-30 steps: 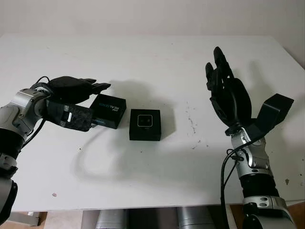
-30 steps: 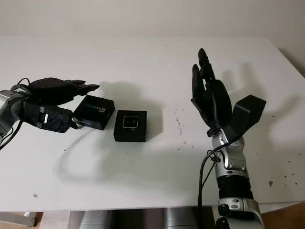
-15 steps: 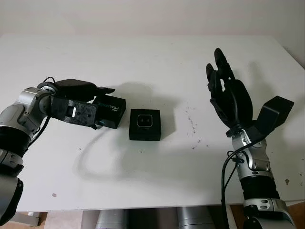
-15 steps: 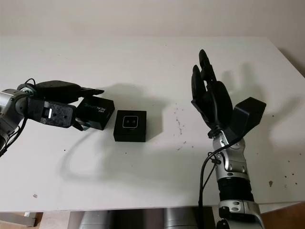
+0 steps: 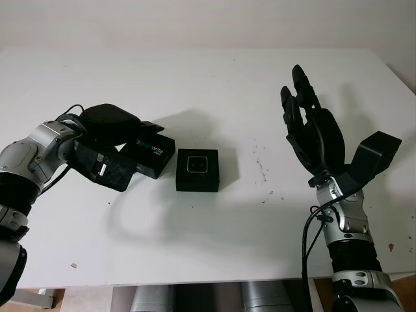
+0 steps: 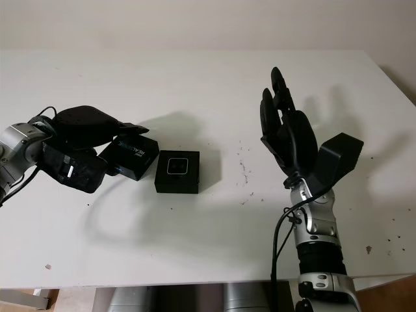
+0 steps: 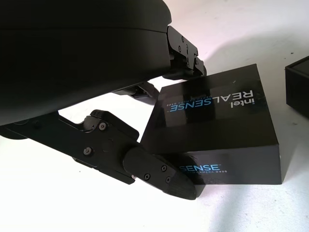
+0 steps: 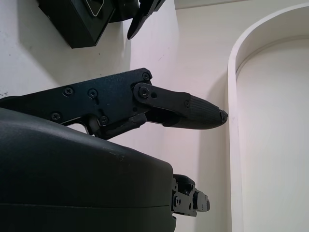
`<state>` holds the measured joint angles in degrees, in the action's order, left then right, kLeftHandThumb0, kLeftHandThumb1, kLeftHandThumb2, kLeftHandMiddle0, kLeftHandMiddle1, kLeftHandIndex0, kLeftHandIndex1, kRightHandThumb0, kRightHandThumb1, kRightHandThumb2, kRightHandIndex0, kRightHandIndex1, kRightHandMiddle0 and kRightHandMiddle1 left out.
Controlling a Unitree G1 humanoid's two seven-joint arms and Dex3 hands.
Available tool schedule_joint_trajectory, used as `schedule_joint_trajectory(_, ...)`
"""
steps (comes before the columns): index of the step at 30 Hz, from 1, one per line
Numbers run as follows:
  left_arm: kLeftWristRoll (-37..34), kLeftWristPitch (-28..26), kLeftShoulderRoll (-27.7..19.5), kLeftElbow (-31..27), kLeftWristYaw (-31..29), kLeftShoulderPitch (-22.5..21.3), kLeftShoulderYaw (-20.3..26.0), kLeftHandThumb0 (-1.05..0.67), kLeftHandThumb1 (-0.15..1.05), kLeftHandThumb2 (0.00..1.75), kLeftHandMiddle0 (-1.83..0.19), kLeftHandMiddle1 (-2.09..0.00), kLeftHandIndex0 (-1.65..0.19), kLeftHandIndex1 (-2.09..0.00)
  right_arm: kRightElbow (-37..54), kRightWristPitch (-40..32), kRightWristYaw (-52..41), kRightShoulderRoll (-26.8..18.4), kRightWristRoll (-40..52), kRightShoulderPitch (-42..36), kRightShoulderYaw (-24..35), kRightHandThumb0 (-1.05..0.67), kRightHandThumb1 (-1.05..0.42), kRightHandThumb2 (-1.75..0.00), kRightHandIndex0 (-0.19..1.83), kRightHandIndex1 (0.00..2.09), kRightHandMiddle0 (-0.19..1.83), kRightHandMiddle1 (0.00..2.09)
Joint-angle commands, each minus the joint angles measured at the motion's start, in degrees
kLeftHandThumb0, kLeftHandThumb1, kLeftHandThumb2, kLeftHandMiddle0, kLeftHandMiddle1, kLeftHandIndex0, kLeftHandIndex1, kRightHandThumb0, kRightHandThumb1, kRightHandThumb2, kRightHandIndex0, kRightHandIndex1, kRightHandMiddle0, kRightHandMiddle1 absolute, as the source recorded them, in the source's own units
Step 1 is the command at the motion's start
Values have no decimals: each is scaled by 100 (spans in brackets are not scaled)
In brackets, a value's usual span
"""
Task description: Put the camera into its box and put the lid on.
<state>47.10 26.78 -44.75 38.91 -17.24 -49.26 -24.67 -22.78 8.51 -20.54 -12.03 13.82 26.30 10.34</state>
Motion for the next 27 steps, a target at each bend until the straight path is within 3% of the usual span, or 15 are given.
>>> schedule_joint_trajectory(1, -77, 55, -68, 65, 74, 163, 31, -25, 95, 6, -22, -103, -48, -33, 79, -3, -27, -51, 37, -69, 39, -60, -105, -55, -9, 6, -4, 6)
schedule_joint_trajectory(2, -140, 86, -57, 91, 110, 179, 59, -25, 95, 5, -15, -128, -49, -41, 67, 25, -30, -54, 22, -69, 34, -60, -105, -55, -9, 6, -4, 6)
schedule_joint_trajectory(5, -295, 150, -50, 119, 102, 198, 100, -25, 96, 6, -13, -159, -40, -76, 66, 25, -23, -43, 28, -74, 39, -60, -105, -56, -8, 6, -3, 6)
schedule_joint_trajectory(12, -439, 413, -86, 238, 188, 242, 121, -24, 97, 6, -15, -193, -46, -92, 86, 10, -36, -57, 24, -103, 38, -61, -105, -54, -8, 6, -3, 6)
schedule_joint_trajectory(15, -844, 150, -4, 177, -163, 323, 304, -23, 98, 6, -18, -206, -43, -101, 90, 6, -61, -64, 42, -119, 47, -62, -105, -54, -8, 6, -3, 6)
schedule_joint_trajectory(17, -1279, -197, 70, 51, -588, 391, 513, -21, 99, 6, -21, -204, -40, -104, 103, 0, -60, -62, 47, -133, 53, -62, -105, -53, -8, 6, -3, 6)
schedule_joint_trajectory(18, -1484, -376, 101, -2, -784, 411, 608, -21, 100, 6, -27, -185, -39, -106, 89, 14, -68, -64, 45, -137, 56, -62, -105, -53, -8, 6, -3, 6)
schedule_joint_trajectory(21, -1830, -1241, 193, -308, -1245, 447, 831, -23, 99, 5, -42, -162, -37, -116, 81, 9, -56, -65, 28, -152, 53, -62, -105, -52, -8, 6, -3, 6)
schedule_joint_trajectory(27, -2131, -2153, 163, -656, -1697, 436, 1041, -21, 95, 5, -50, -174, -38, -122, 113, -61, -73, -41, 75, -185, 51, -63, -105, -51, -7, 6, -2, 6)
